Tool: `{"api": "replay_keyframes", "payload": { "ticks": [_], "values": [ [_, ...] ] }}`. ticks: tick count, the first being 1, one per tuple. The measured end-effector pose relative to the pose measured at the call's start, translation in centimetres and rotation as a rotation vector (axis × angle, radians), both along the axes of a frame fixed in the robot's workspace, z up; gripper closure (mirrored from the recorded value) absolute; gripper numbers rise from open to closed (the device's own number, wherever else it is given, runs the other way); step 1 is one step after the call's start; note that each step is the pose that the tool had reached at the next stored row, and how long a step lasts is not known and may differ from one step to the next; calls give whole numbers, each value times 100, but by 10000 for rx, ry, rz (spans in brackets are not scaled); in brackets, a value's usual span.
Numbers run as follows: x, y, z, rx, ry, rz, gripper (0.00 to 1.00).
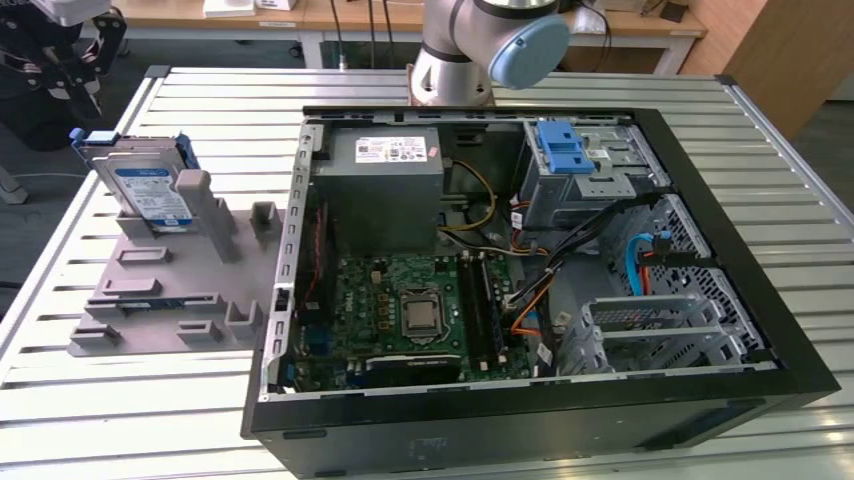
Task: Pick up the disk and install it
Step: 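Pick up the disk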
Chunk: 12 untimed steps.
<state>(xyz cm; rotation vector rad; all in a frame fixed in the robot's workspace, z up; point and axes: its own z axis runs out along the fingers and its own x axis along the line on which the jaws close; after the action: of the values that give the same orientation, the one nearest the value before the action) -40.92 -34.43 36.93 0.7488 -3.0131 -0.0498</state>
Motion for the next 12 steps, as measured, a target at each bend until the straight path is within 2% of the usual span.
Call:
{"api": "replay_keyframes", "payload": {
  "ticks": [12],
  "values": [
    [0, 0, 0, 0, 0, 516, 89]
  ]
}}
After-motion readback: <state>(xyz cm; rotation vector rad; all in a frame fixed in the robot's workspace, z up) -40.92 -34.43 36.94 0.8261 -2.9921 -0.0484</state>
